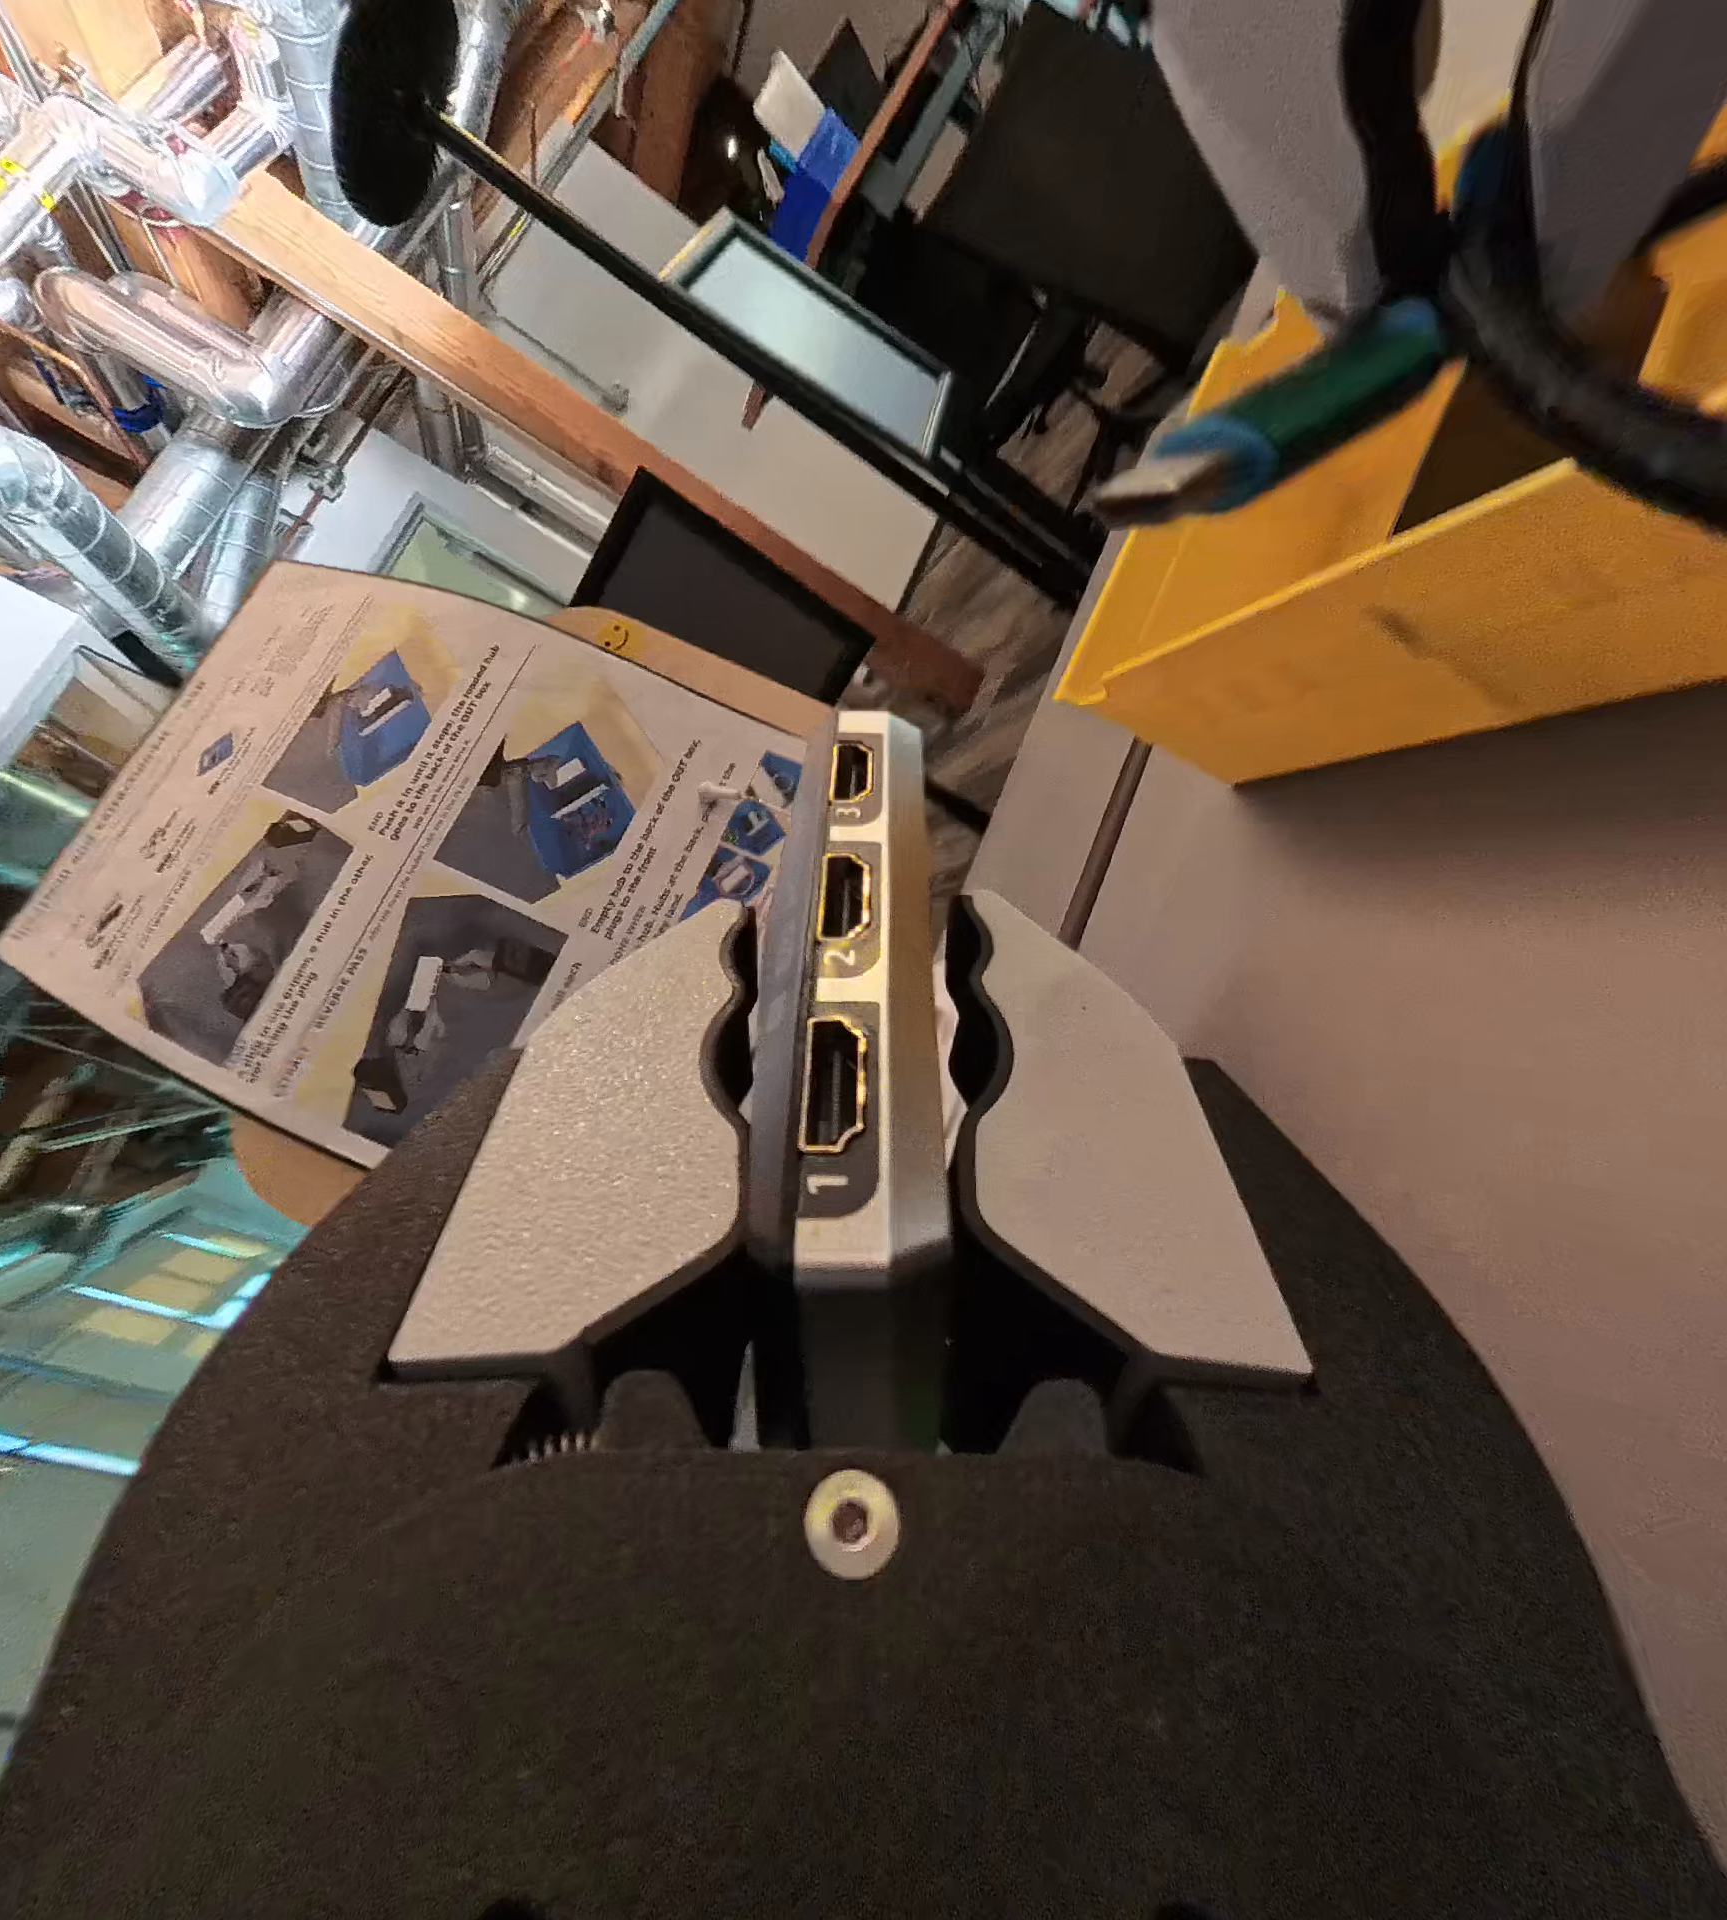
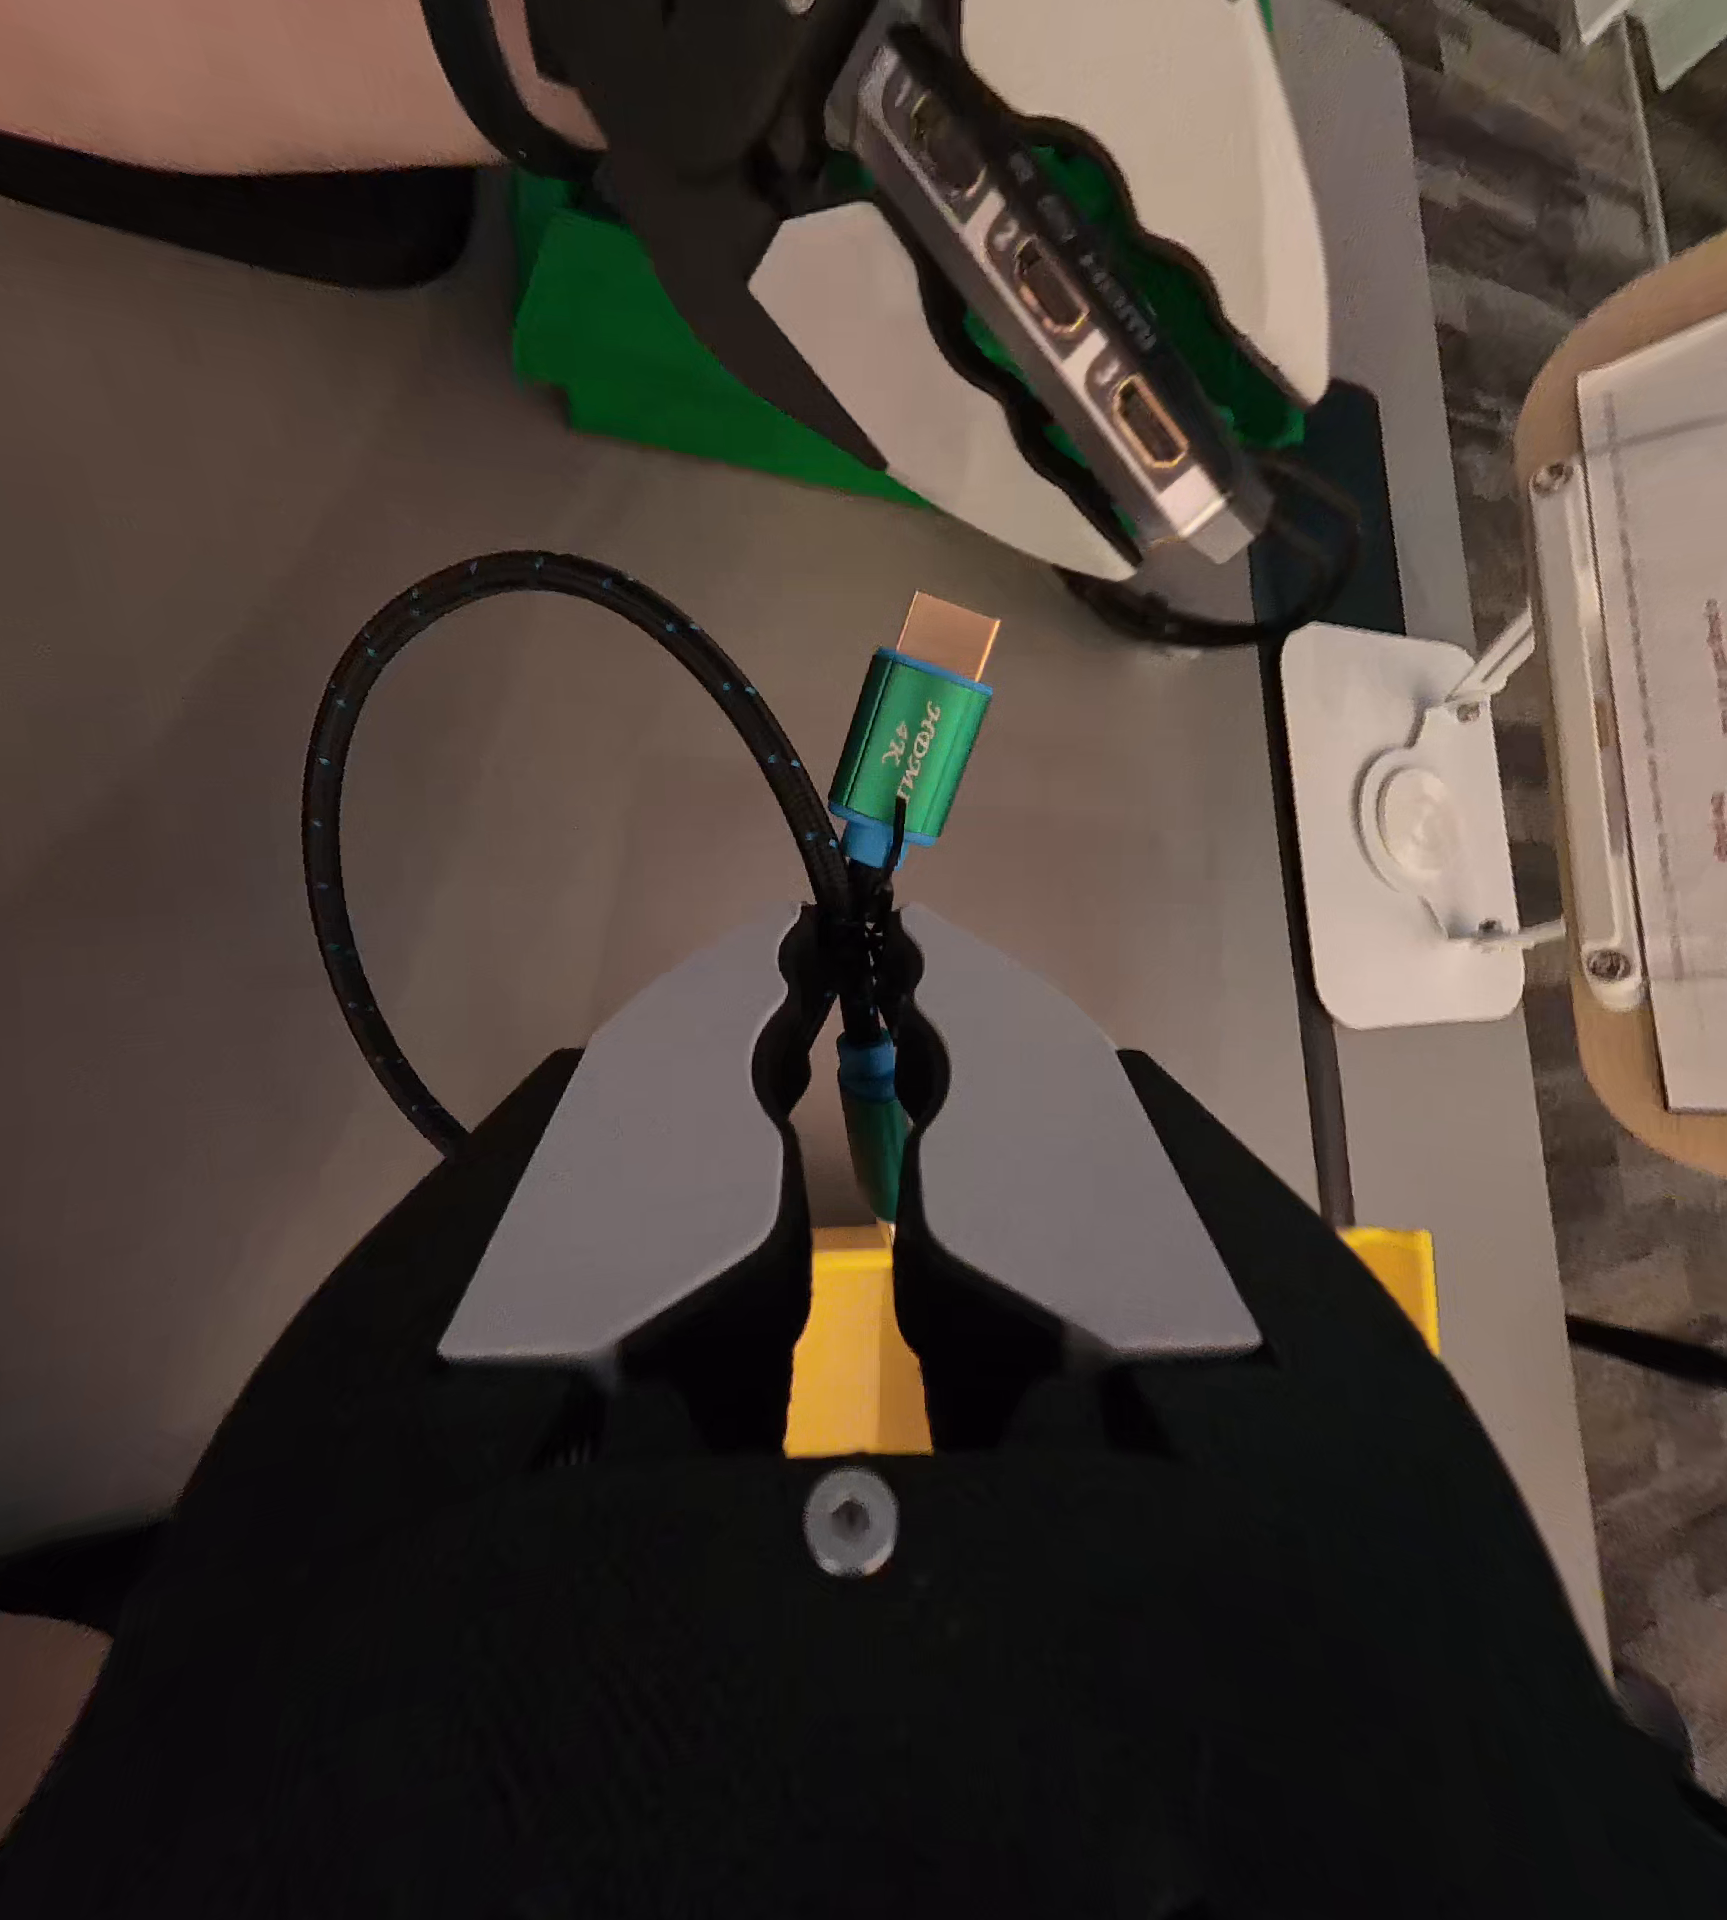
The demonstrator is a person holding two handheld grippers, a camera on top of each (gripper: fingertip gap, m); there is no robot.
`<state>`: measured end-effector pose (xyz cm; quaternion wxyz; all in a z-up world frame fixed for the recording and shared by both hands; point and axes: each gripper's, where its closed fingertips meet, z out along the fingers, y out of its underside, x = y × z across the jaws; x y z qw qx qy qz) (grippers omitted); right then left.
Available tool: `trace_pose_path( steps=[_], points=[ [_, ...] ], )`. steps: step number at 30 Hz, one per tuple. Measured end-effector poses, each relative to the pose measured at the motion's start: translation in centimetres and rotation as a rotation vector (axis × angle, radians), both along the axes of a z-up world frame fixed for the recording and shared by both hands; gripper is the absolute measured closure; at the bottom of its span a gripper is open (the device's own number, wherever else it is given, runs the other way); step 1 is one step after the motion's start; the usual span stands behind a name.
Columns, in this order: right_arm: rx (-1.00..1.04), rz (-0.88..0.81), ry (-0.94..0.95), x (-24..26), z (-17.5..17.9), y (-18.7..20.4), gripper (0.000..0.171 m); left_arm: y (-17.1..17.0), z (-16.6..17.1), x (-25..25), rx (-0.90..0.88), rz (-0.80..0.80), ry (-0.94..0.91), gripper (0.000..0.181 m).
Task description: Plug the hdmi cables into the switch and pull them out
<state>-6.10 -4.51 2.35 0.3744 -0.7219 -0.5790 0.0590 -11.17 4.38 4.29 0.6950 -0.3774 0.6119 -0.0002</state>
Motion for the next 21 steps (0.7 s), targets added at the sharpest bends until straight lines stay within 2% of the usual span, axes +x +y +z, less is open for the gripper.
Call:
trace_pose_path(
  steps=[5, 8, 15, 21],
  points=[
    [-0.060, -0.061, -0.055, 0.6, -0.7, -0.8, 0.159, 0.2, -2.3, 1.2, 0.181, 0.108, 0.162, 0.146],
    [-0.096, -0.074, -0.082, 0.3, -1.4, -1.0, 0.159, -0.2, -2.6, 1.6, 0.182, 0.103, 0.186, 0.146],
    [-0.259, -0.075, -0.021, -0.3, -2.3, -2.0, 0.159, -1.8, -2.9, 2.4, 0.279, 0.108, 0.280, 0.146],
    [-0.360, -0.164, -0.009, 0.2, -3.3, -2.1, 0.159, -1.5, -3.9, 2.7, 0.336, 0.149, 0.345, 0.146]
  ],
)
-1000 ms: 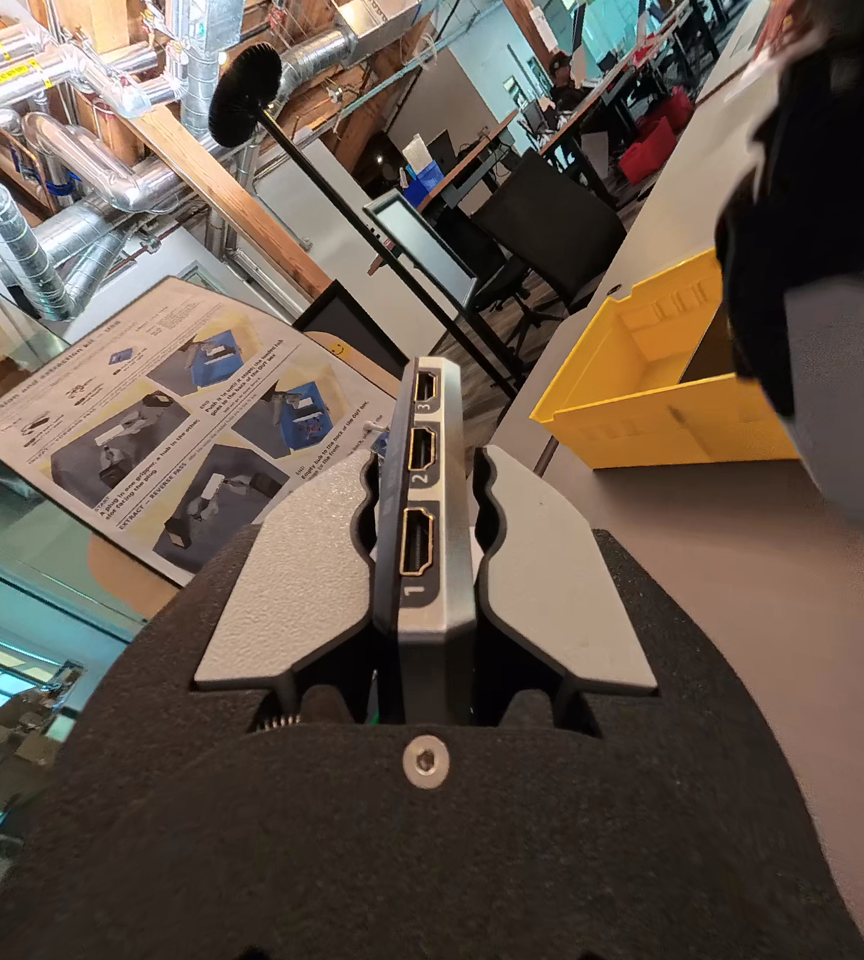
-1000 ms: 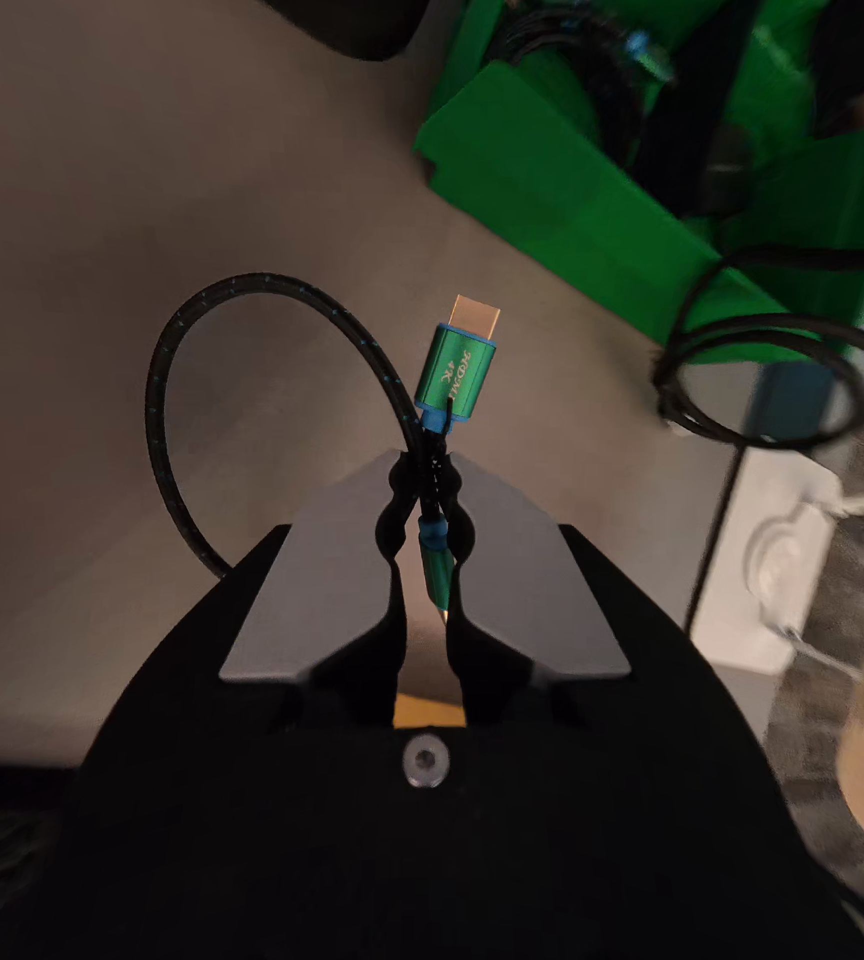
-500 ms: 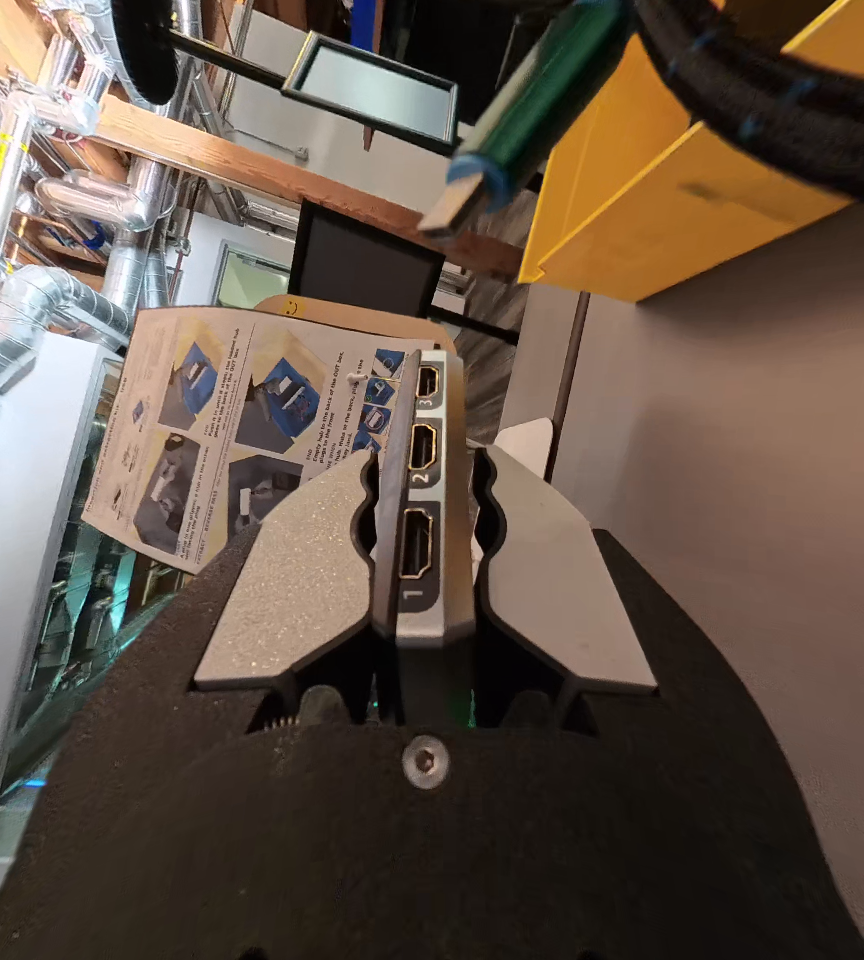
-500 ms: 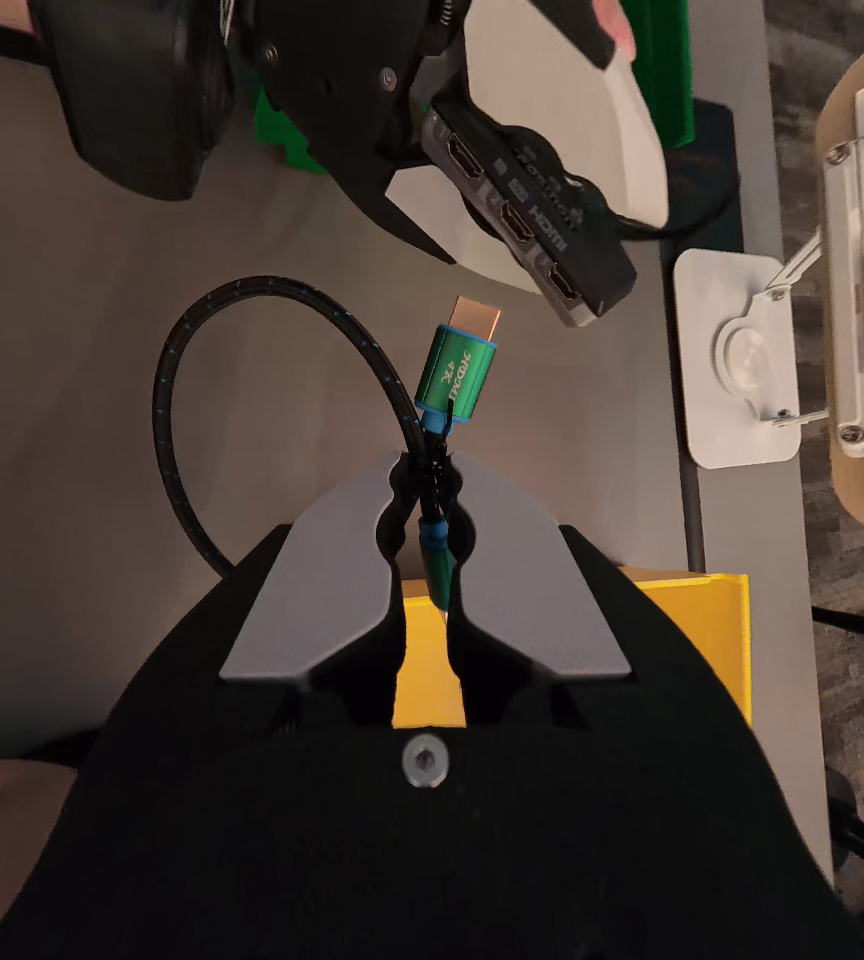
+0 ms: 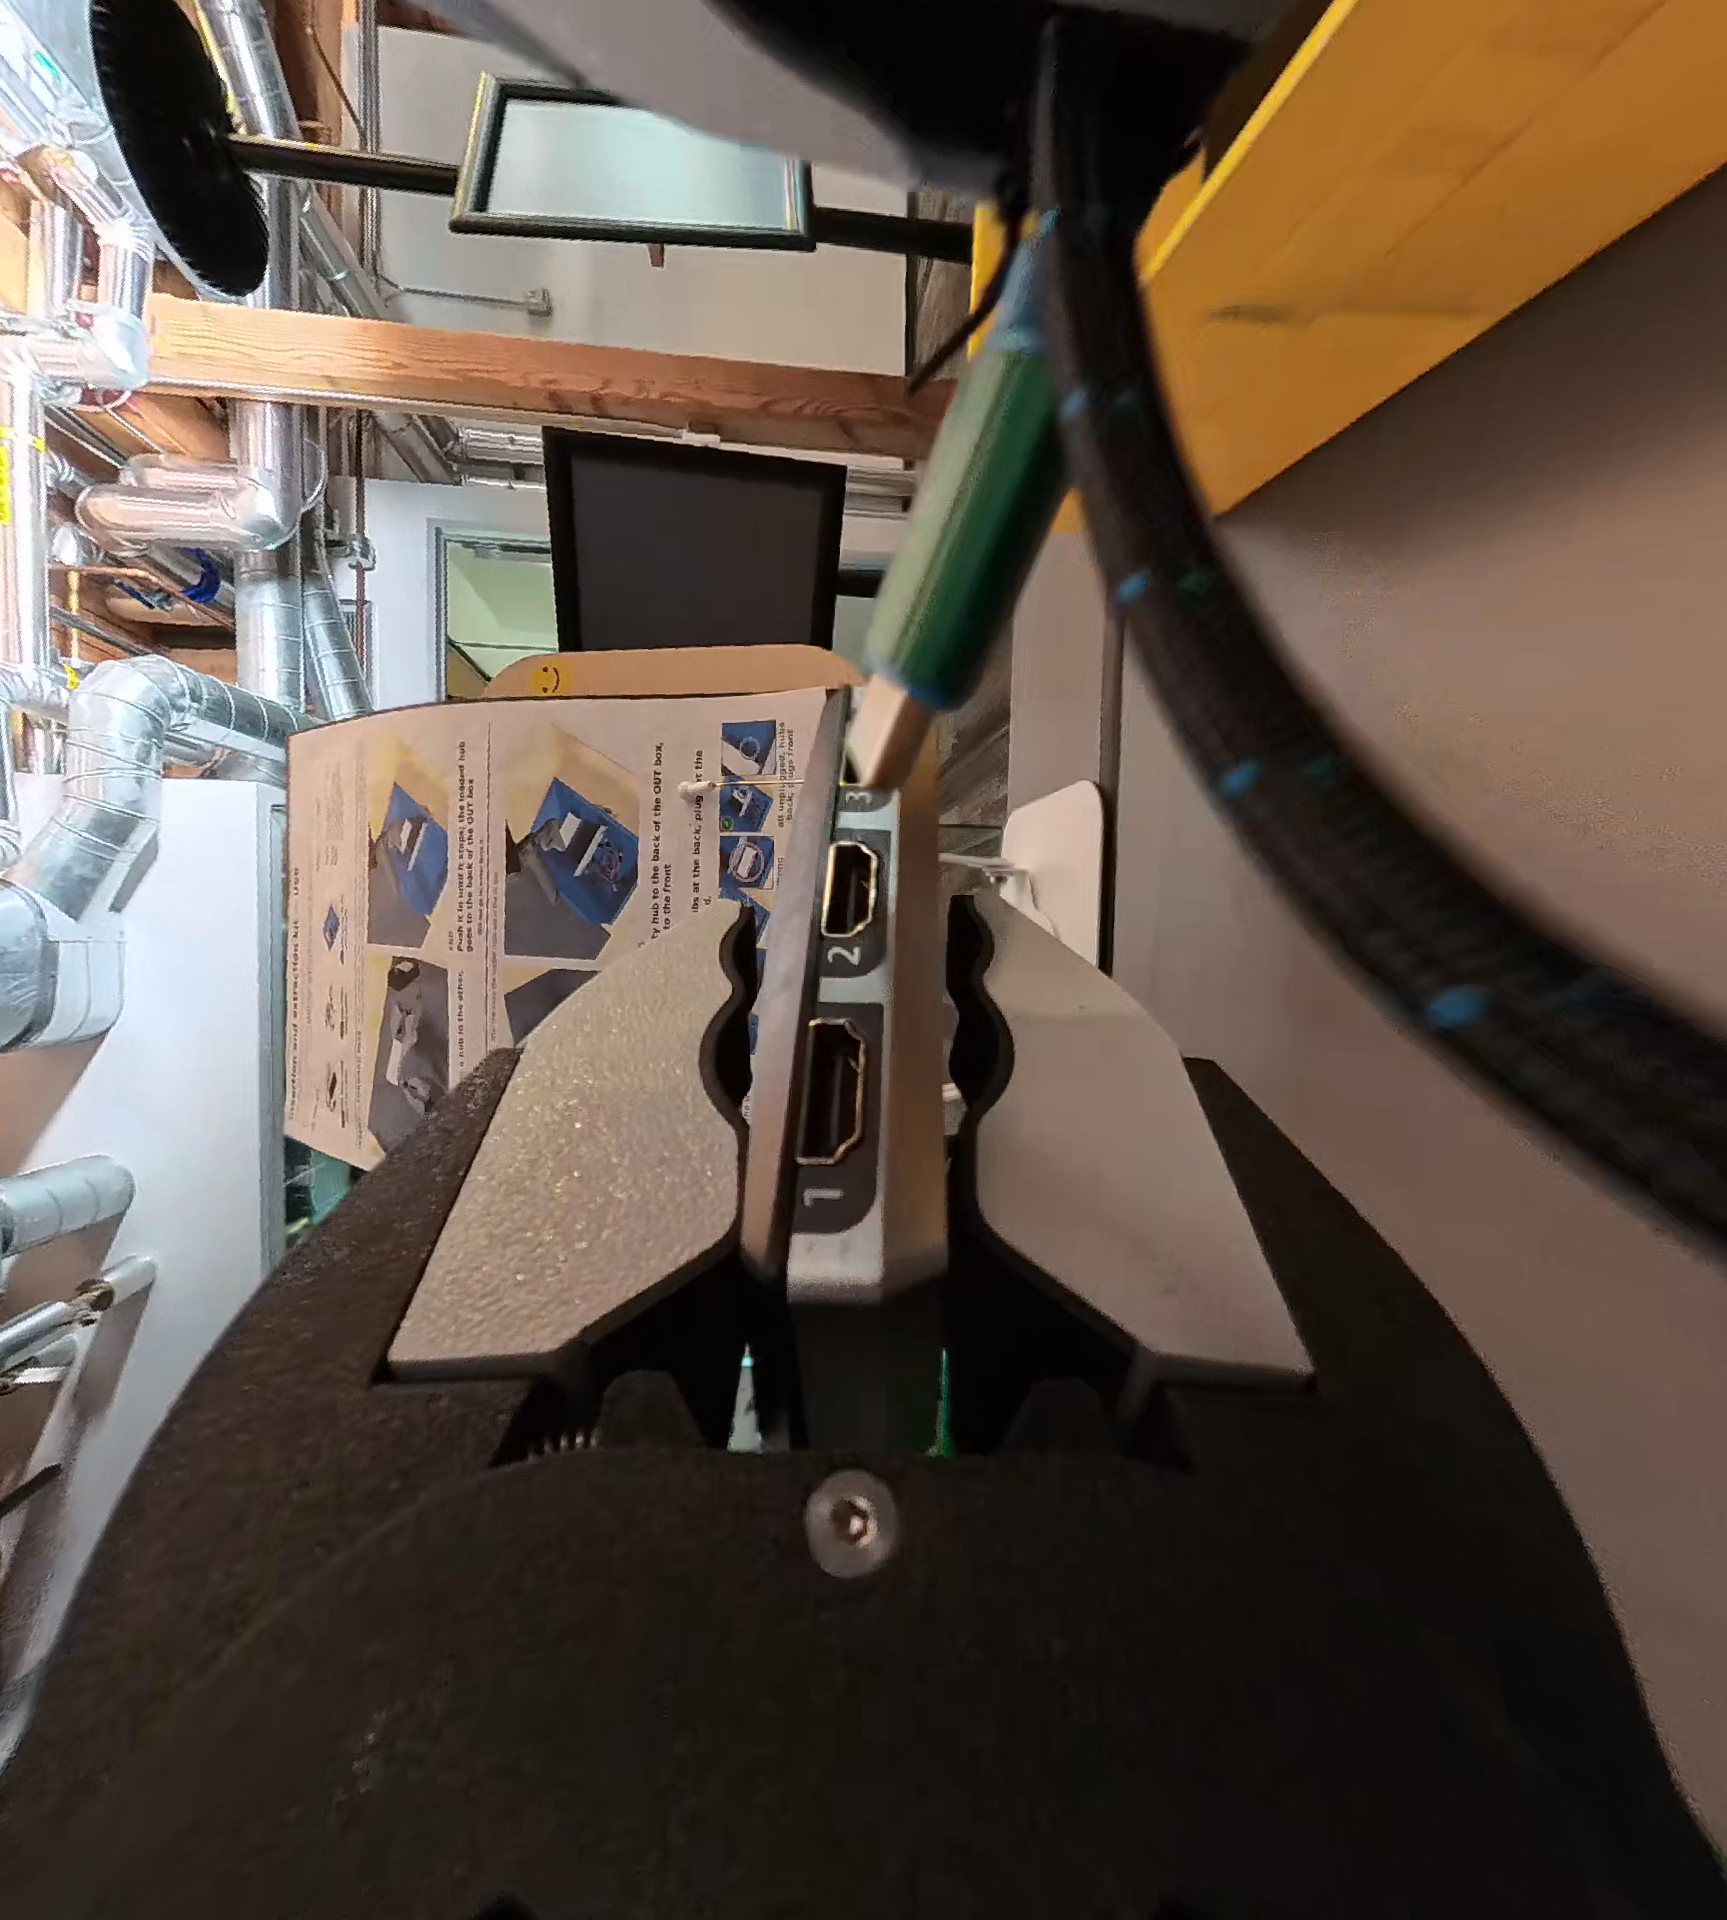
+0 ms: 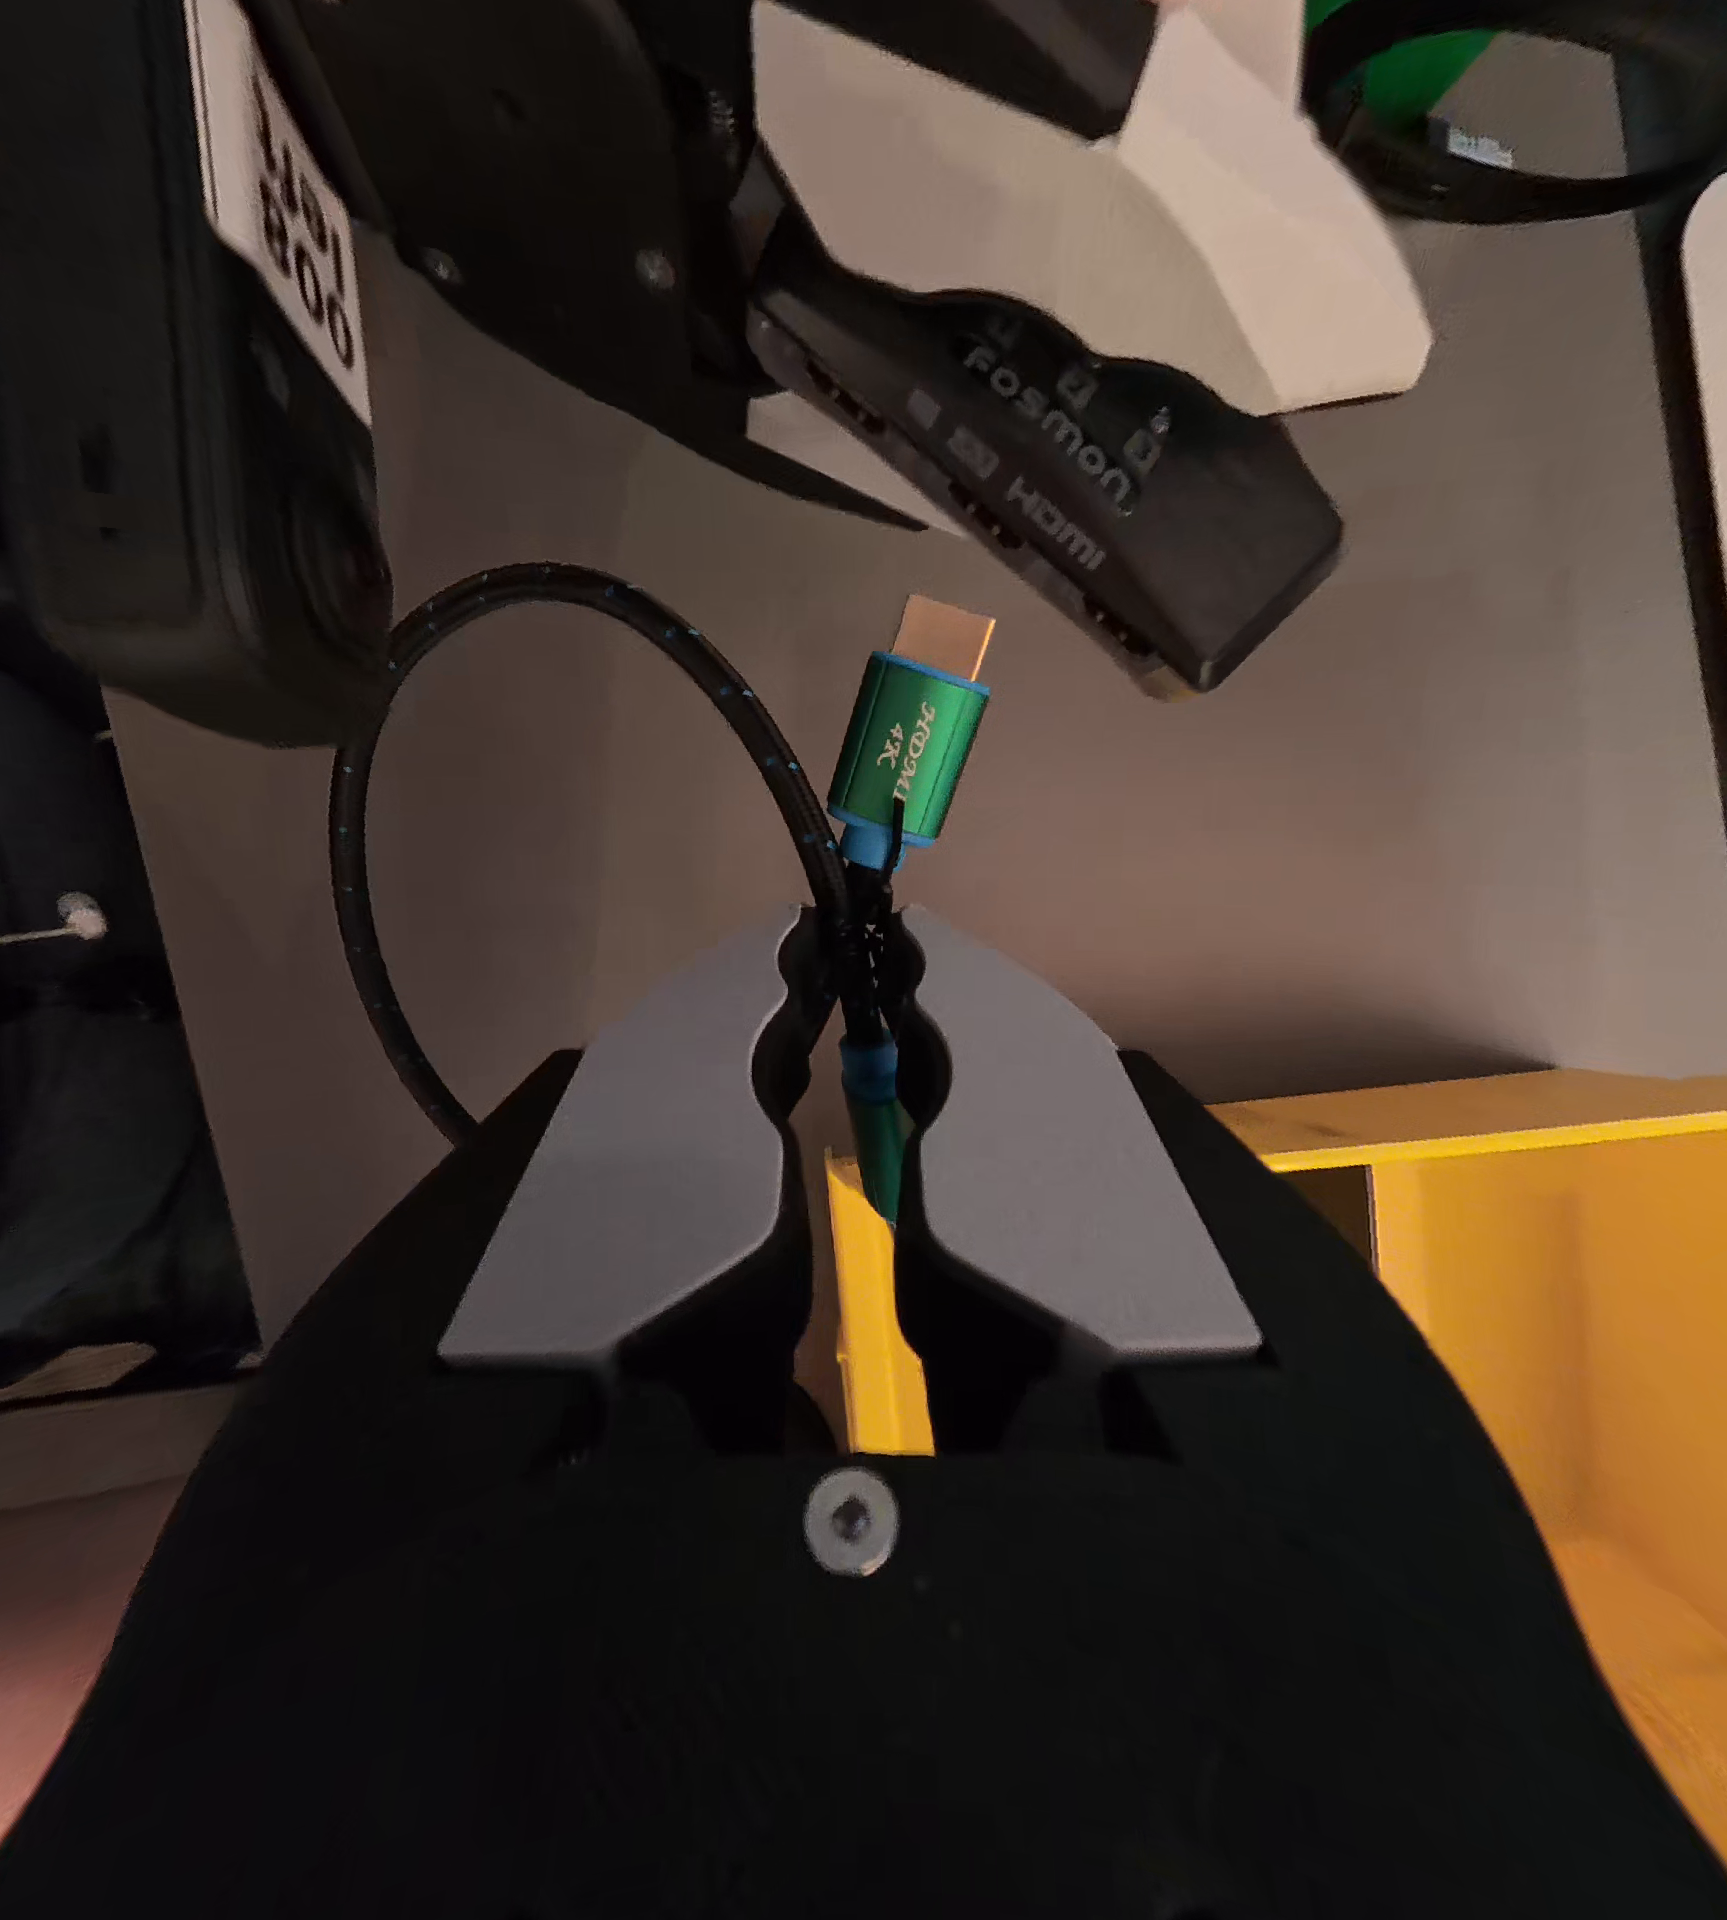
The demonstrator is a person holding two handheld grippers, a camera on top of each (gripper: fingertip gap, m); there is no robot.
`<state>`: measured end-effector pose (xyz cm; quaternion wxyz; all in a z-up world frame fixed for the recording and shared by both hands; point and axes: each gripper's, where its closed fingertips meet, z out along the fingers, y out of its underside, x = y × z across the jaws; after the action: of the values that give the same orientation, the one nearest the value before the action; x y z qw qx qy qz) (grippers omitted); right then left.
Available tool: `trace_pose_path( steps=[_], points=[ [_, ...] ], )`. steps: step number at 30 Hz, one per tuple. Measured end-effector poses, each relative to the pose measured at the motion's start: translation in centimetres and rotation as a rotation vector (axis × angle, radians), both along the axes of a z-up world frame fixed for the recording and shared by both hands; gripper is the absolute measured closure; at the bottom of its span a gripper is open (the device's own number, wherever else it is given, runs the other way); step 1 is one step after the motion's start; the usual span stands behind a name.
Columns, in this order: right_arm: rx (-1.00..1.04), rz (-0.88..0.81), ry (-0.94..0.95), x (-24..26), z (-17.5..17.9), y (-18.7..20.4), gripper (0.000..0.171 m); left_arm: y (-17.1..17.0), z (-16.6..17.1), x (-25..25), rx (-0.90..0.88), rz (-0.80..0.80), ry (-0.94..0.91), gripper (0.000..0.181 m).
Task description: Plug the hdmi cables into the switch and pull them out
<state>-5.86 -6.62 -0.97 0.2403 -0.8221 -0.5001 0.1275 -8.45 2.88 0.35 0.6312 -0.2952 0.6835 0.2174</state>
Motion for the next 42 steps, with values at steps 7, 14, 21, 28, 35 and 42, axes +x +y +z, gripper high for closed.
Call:
trace_pose_path(
  steps=[7, 14, 21, 28, 35, 42],
  points=[
    [-0.049, -0.026, 0.009, -0.3, -0.6, 0.2, 0.159, 0.2, -0.7, 0.2, 0.007, 0.014, 0.030, 0.145],
    [-0.141, -0.055, 0.058, -1.0, -1.3, 0.4, 0.159, 0.4, -1.2, 0.4, 0.025, 0.038, 0.056, 0.146],
    [-0.192, -0.053, 0.099, -1.2, -1.6, 0.4, 0.159, 0.6, -1.5, 0.4, 0.046, 0.043, 0.078, 0.146],
    [-0.222, -0.044, 0.108, -1.1, -1.9, 0.3, 0.159, 0.7, -2.0, 0.5, 0.050, 0.045, 0.101, 0.146],
    [-0.223, -0.055, 0.116, -1.0, -1.8, 0.5, 0.159, 0.8, -2.0, 0.5, 0.033, 0.048, 0.101, 0.145],
    [-0.223, -0.053, 0.122, -1.2, -1.8, 0.5, 0.159, 0.8, -2.0, 0.4, 0.028, 0.053, 0.099, 0.145]
  ],
)
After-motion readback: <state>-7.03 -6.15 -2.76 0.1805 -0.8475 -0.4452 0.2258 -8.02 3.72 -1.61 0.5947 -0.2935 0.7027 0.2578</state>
